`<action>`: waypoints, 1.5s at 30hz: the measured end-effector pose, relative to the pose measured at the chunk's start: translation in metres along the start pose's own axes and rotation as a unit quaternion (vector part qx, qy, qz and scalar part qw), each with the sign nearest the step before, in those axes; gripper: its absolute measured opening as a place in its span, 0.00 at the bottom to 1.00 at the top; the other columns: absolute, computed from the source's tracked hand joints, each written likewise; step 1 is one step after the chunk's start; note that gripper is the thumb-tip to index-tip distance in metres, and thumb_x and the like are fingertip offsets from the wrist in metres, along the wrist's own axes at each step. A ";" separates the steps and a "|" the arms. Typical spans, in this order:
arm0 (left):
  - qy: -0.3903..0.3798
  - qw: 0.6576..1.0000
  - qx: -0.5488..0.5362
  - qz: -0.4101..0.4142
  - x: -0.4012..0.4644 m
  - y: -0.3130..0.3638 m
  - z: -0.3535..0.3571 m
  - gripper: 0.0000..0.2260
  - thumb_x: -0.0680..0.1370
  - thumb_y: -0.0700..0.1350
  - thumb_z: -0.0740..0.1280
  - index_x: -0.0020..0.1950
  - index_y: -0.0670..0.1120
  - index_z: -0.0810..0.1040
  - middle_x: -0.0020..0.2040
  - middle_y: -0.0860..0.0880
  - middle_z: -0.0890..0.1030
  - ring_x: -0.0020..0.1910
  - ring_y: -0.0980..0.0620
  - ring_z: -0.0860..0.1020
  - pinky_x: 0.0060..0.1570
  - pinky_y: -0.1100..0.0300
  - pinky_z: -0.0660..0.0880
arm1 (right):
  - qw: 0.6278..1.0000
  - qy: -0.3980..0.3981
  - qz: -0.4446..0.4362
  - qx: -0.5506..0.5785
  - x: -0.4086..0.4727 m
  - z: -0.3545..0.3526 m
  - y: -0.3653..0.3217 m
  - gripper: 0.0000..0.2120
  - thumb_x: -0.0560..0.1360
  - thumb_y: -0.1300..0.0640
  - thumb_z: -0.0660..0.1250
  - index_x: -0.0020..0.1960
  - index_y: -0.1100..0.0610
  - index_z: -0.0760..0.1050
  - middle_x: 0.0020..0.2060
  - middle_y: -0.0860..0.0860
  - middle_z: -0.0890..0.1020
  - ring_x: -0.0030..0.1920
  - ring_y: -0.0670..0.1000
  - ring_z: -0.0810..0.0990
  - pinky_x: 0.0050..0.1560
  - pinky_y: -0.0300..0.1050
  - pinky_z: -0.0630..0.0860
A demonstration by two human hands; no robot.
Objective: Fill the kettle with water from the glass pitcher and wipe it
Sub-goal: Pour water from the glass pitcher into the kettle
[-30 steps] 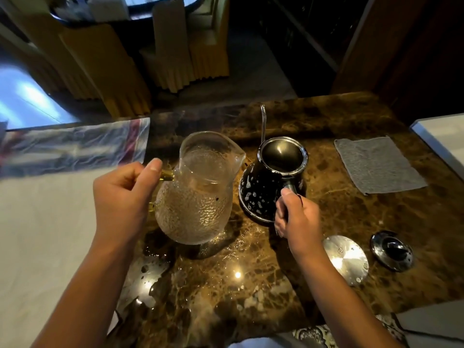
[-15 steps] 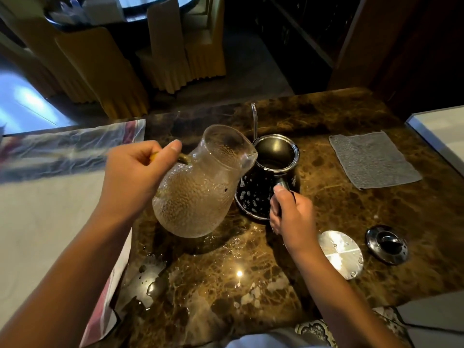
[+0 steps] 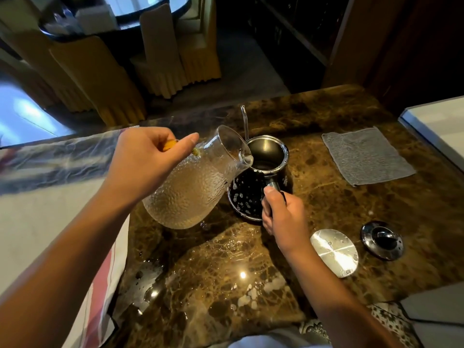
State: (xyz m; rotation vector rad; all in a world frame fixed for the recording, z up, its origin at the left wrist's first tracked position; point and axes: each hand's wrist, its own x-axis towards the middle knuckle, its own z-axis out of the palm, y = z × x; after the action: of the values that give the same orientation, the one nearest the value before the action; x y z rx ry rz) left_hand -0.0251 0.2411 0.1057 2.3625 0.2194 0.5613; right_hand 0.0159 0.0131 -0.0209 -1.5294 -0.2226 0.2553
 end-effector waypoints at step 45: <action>-0.334 0.857 0.385 0.070 0.097 0.061 -0.020 0.36 0.69 0.74 0.58 0.39 0.39 0.77 0.30 0.46 0.73 0.29 0.49 0.71 0.29 0.58 0.67 | 0.999 -0.011 0.020 0.022 0.006 -0.001 0.004 0.29 0.75 0.40 0.63 0.33 0.65 0.62 0.22 0.52 0.65 0.23 0.51 0.61 0.26 0.41 0.58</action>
State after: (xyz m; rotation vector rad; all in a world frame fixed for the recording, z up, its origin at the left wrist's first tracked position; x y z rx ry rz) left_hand 0.0529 0.2371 0.1921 3.1985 -0.0729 -0.4100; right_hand 0.0214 0.0142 -0.0251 -1.4883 -0.2032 0.3066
